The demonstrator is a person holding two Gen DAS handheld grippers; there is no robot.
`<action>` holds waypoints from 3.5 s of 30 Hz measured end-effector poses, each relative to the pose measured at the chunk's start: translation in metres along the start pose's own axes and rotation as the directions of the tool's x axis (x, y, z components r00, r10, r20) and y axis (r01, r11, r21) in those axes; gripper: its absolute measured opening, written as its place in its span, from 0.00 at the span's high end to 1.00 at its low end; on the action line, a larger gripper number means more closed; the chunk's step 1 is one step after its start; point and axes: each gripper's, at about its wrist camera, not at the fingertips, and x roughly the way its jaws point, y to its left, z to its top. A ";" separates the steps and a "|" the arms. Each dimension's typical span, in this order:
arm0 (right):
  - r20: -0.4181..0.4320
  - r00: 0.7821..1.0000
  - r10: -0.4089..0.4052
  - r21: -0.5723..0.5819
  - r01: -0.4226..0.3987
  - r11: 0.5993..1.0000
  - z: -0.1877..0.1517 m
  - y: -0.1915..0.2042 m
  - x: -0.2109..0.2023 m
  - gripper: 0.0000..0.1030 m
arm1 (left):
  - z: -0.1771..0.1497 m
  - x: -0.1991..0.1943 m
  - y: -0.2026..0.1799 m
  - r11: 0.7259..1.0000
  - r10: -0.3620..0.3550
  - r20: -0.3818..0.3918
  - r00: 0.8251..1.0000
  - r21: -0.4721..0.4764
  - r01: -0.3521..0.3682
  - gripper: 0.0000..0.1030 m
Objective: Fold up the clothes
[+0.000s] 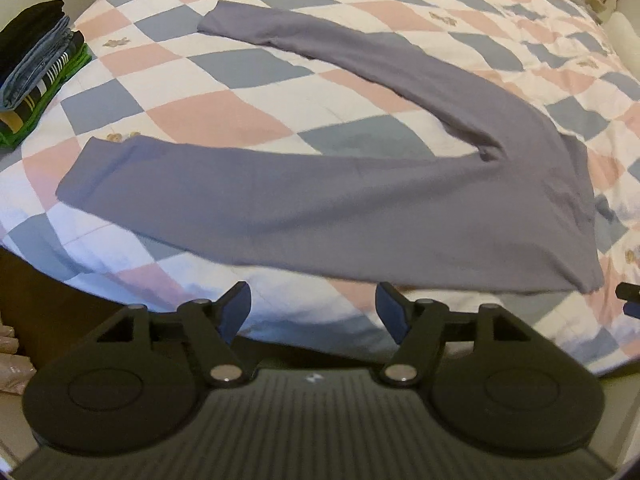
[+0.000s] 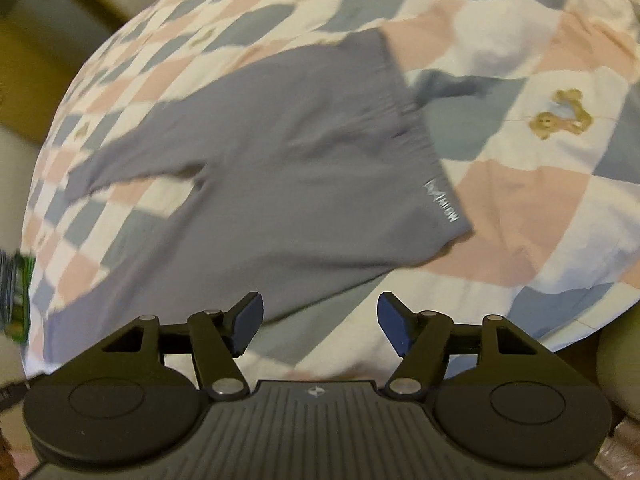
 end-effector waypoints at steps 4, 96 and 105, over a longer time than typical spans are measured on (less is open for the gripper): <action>-0.017 1.000 -0.008 -0.033 0.007 0.999 -0.017 0.016 -0.014 0.36 | -0.002 -0.012 -0.005 0.998 0.045 -0.010 0.999 0.048 -0.045 0.34; -0.118 0.971 0.207 -0.133 -0.222 0.966 0.165 -0.085 0.077 0.70 | 0.045 0.061 -0.126 0.998 0.043 0.021 0.999 -0.039 -0.042 0.20; -0.218 0.954 0.207 -0.135 -0.239 0.962 0.218 -0.109 0.143 0.70 | 0.032 0.079 -0.163 0.990 0.086 -0.053 0.995 -0.110 -0.091 0.20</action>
